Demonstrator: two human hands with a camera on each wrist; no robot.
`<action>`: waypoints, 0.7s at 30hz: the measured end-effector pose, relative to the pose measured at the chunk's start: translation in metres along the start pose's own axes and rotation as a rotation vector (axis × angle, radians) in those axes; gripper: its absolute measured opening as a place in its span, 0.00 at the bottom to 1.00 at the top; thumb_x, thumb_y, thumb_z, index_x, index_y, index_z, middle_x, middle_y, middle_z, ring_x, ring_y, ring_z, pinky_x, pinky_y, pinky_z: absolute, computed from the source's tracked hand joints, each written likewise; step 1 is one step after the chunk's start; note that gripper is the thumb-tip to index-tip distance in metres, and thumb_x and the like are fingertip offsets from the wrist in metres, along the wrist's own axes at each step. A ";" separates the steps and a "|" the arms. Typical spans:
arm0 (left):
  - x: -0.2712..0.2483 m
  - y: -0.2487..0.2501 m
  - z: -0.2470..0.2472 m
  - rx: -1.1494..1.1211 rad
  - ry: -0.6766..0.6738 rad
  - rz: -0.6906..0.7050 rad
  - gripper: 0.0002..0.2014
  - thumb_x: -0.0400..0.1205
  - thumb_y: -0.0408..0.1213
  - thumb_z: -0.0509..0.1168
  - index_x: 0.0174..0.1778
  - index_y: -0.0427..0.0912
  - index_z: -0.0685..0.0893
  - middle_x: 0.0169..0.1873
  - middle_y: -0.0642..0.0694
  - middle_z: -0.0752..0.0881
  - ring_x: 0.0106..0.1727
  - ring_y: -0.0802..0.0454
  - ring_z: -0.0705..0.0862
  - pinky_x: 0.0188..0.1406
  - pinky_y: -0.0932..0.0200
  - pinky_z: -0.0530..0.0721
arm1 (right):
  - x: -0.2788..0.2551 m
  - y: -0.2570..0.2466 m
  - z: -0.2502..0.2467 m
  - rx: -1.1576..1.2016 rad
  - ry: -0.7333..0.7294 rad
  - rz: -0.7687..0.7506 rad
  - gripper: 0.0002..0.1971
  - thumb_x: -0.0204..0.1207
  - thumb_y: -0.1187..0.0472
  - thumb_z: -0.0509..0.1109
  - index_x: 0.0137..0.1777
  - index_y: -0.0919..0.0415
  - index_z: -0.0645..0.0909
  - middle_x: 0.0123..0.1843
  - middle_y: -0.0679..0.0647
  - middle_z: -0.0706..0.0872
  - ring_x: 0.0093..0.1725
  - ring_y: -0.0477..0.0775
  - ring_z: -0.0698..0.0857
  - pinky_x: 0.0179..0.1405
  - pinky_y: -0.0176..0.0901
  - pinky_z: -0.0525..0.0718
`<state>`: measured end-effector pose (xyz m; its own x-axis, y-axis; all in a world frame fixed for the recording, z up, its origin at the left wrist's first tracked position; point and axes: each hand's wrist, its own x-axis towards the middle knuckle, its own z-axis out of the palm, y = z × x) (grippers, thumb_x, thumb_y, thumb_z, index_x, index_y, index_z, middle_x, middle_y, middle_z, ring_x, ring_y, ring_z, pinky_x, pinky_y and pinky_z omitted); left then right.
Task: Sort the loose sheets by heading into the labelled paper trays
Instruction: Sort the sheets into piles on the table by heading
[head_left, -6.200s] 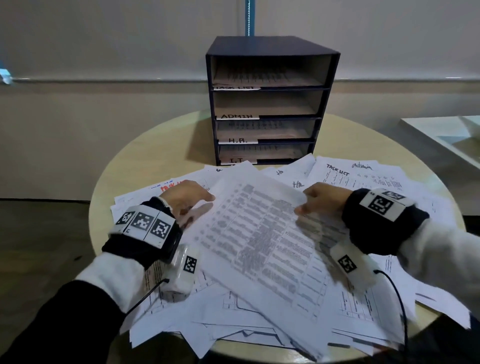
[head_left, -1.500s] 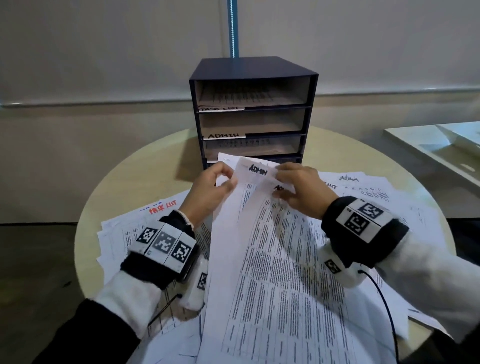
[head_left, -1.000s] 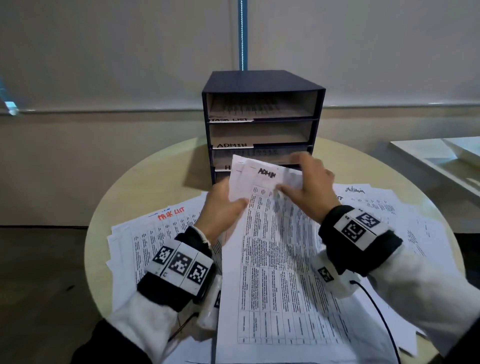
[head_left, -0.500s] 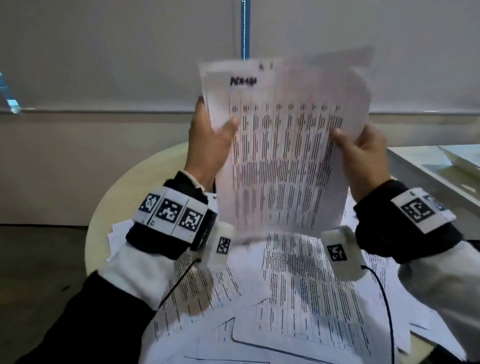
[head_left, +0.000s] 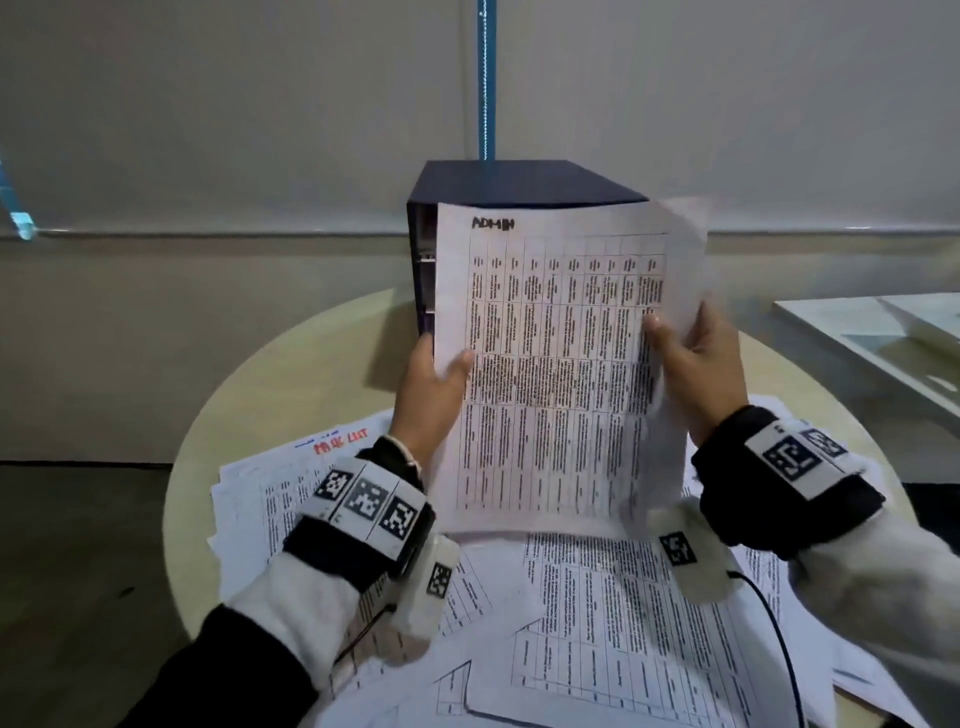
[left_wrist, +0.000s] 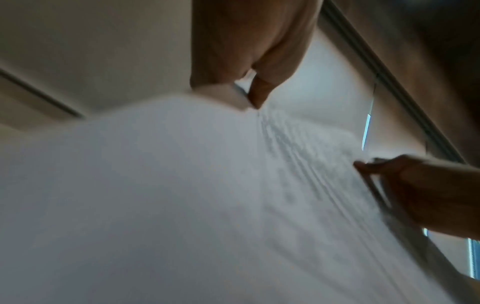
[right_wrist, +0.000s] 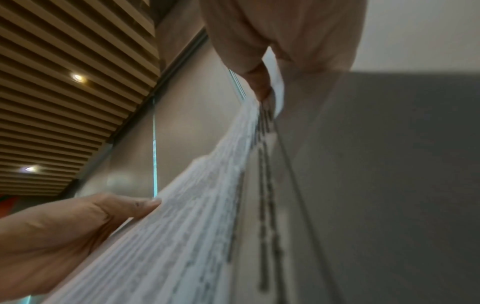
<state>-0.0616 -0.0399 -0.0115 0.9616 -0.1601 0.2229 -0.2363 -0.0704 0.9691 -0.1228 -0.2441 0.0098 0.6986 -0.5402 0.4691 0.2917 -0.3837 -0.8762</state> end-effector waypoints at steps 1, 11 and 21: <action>0.006 -0.003 0.000 -0.014 -0.008 -0.043 0.16 0.85 0.35 0.57 0.70 0.45 0.72 0.65 0.47 0.80 0.66 0.48 0.78 0.70 0.46 0.75 | 0.006 0.001 0.001 -0.052 -0.012 0.018 0.12 0.79 0.67 0.64 0.61 0.63 0.73 0.55 0.58 0.83 0.52 0.57 0.83 0.53 0.50 0.84; 0.026 -0.038 0.010 -0.040 -0.067 -0.384 0.18 0.85 0.26 0.49 0.71 0.33 0.69 0.67 0.39 0.77 0.68 0.42 0.75 0.74 0.43 0.71 | 0.027 0.033 0.003 -0.588 -0.302 0.345 0.16 0.75 0.72 0.61 0.62 0.69 0.72 0.59 0.66 0.81 0.57 0.63 0.79 0.46 0.42 0.71; 0.075 -0.007 0.005 -0.067 -0.003 -0.313 0.13 0.84 0.25 0.49 0.61 0.34 0.75 0.56 0.38 0.83 0.56 0.39 0.83 0.57 0.45 0.83 | 0.024 0.042 -0.004 -0.154 -0.396 0.588 0.10 0.79 0.70 0.63 0.59 0.65 0.74 0.49 0.64 0.83 0.42 0.60 0.82 0.41 0.49 0.81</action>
<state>0.0116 -0.0565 -0.0024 0.9858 -0.1434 -0.0873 0.0807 -0.0516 0.9954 -0.0965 -0.2767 -0.0149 0.9043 -0.3890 -0.1758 -0.2803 -0.2304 -0.9318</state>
